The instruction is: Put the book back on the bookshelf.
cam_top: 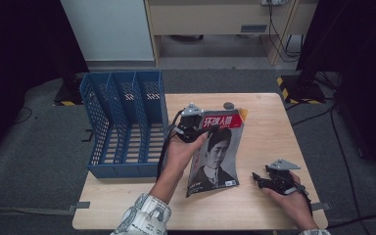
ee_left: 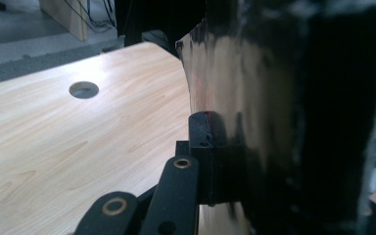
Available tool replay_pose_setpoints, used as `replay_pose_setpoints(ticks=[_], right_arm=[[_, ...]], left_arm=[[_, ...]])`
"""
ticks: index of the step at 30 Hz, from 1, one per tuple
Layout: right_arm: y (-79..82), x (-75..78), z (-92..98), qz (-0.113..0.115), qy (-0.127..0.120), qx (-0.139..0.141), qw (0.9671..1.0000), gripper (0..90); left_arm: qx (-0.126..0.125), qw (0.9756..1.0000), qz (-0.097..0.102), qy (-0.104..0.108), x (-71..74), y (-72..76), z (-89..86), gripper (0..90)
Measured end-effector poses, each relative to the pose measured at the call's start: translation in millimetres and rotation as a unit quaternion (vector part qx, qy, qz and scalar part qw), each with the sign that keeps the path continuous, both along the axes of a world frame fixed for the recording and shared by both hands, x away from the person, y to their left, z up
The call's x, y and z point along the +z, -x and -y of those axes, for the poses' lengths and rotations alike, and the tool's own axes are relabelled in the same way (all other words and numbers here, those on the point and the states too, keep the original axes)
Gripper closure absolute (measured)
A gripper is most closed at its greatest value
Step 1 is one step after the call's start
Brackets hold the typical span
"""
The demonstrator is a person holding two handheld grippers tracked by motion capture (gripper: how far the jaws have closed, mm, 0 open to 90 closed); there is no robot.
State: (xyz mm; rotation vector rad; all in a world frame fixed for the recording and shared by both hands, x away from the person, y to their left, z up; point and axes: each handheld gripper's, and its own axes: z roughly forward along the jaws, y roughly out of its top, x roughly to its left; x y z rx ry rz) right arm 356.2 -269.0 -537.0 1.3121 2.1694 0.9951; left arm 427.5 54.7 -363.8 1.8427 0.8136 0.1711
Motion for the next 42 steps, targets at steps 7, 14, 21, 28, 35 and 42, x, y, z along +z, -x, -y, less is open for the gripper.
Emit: replay_pose_setpoints(ticks=[7,14,21,28,35,42], right_arm=[[-0.3,-0.1,0.2,0.002,0.0,0.001,1.0,35.3],[-0.2,-0.1,0.2,0.002,0.0,0.001,1.0,35.3],[-0.3,-0.1,0.2,0.001,0.0,0.001,1.0,35.3],[-0.2,-0.1,0.2,0.001,0.0,0.001,1.0,35.3],[-0.2,-0.1,0.2,0.002,0.0,0.001,1.0,35.3],[-0.2,-0.1,0.2,0.002,0.0,0.001,1.0,35.4]], left_arm=[[0.007,0.9999,0.013,0.0,16.0,-1.2,-11.6,86.7],[0.015,0.9998,0.013,0.01,22.9,1.0,-17.5,86.7],[0.027,0.9993,0.01,0.023,28.3,3.5,-23.2,86.7],[0.035,0.9981,0.008,0.05,30.4,6.7,-31.7,86.7],[0.045,0.9953,0.003,0.086,32.6,11.4,-45.3,86.7],[0.058,0.992,0.001,0.112,36.7,12.4,-58.5,86.7]])
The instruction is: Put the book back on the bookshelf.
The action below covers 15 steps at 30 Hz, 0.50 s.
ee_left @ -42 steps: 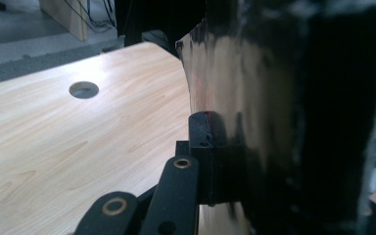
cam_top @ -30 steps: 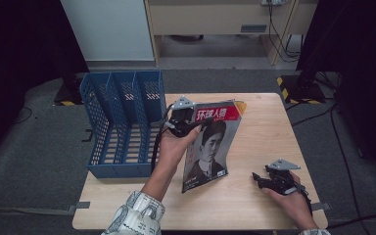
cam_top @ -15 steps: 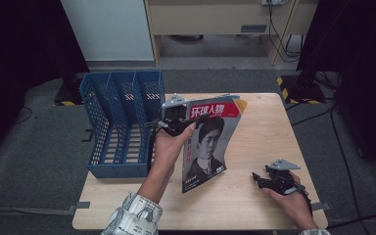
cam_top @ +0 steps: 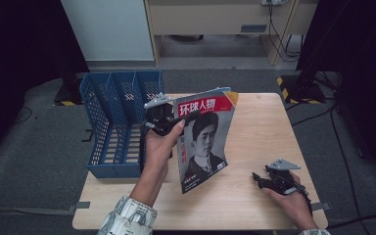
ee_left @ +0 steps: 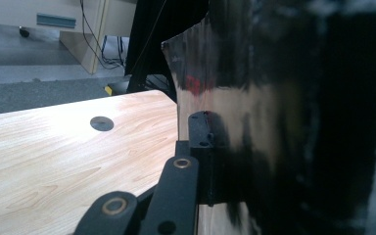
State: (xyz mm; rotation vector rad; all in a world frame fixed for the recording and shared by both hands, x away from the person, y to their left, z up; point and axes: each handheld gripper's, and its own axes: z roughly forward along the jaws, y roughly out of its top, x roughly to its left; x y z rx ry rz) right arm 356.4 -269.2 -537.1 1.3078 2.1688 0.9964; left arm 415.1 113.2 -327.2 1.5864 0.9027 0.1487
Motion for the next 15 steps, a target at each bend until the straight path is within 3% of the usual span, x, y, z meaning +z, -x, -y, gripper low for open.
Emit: replay_pose_setpoints(ticks=[4,7,15], right_arm=[[0.0,0.0,0.0,0.0,0.0,0.0,1.0,35.4],[0.0,0.0,0.0,0.0,0.0,0.0,1.0,35.4],[0.2,0.1,-0.1,-0.001,0.0,0.0,1.0,35.4]], left_arm=[[0.005,0.9999,-0.001,0.009,1.3,0.8,-4.4,86.7],[0.009,0.9995,-0.003,0.029,2.2,2.9,-11.5,86.7],[0.013,0.999,-0.005,0.041,2.0,7.5,-26.0,86.7]])
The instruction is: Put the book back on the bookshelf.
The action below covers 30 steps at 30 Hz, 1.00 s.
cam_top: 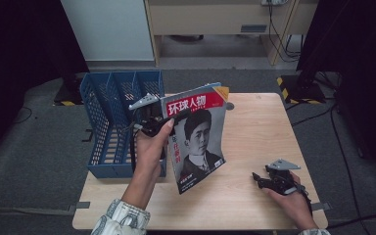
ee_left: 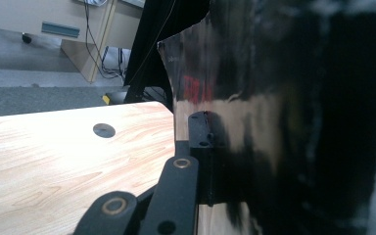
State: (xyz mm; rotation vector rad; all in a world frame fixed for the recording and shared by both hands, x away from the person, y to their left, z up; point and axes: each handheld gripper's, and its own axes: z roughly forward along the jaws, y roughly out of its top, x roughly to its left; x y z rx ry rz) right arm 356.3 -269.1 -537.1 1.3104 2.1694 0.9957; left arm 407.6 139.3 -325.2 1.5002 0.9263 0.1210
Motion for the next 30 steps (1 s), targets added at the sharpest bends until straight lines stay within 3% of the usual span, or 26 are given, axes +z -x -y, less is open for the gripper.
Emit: replay_pose_setpoints(ticks=[9,21,30], right_arm=[[0.0,0.0,0.0,-0.001,0.0,0.0,1.0,35.4],[0.0,0.0,0.2,-0.001,0.0,0.001,1.0,35.4],[0.0,0.0,0.2,-0.001,0.0,0.001,1.0,35.4]], left_arm=[[0.007,0.9998,-0.001,0.017,0.8,4.7,-15.4,86.7],[0.017,0.9995,0.0,0.025,-0.2,11.9,-39.3,86.7],[0.028,0.999,0.003,0.033,6.8,17.4,-56.8,86.7]])
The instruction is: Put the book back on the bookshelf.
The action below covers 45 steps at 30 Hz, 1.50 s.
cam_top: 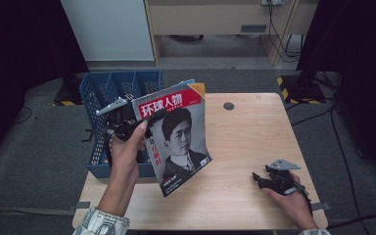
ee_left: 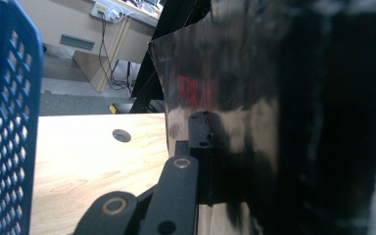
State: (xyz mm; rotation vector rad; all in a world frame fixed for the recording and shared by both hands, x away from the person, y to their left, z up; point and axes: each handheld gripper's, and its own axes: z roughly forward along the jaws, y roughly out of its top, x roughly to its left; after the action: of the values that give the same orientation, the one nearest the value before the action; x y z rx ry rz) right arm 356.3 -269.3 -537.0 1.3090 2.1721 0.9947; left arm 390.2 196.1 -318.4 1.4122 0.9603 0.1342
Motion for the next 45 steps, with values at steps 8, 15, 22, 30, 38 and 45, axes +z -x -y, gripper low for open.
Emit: replay_pose_setpoints(ticks=[8,15,22,30,38,45], right_arm=[[0.0,-0.1,0.1,0.001,0.0,0.0,1.0,35.4],[0.0,0.0,0.2,0.0,0.0,0.001,1.0,35.4],[-0.1,0.0,0.2,0.0,0.0,0.001,1.0,35.4],[-0.1,0.0,0.2,0.0,0.0,0.001,1.0,35.3],[-0.1,0.0,0.4,0.0,-0.001,0.002,1.0,35.4],[-0.1,0.0,0.4,0.0,-0.001,0.002,1.0,35.3]], left_arm=[[0.01,0.9999,0.004,0.004,6.5,3.0,-17.5,86.7],[0.022,0.9997,0.004,0.009,9.4,4.3,-30.9,86.7],[0.035,0.9993,0.008,0.013,14.9,10.4,-50.2,86.7],[0.047,0.9988,0.007,0.01,17.9,12.8,-68.2,86.6],[0.062,0.9978,0.013,0.02,21.0,15.8,-87.6,86.6],[0.075,0.9969,0.018,0.019,24.0,19.4,-100.9,86.7]])
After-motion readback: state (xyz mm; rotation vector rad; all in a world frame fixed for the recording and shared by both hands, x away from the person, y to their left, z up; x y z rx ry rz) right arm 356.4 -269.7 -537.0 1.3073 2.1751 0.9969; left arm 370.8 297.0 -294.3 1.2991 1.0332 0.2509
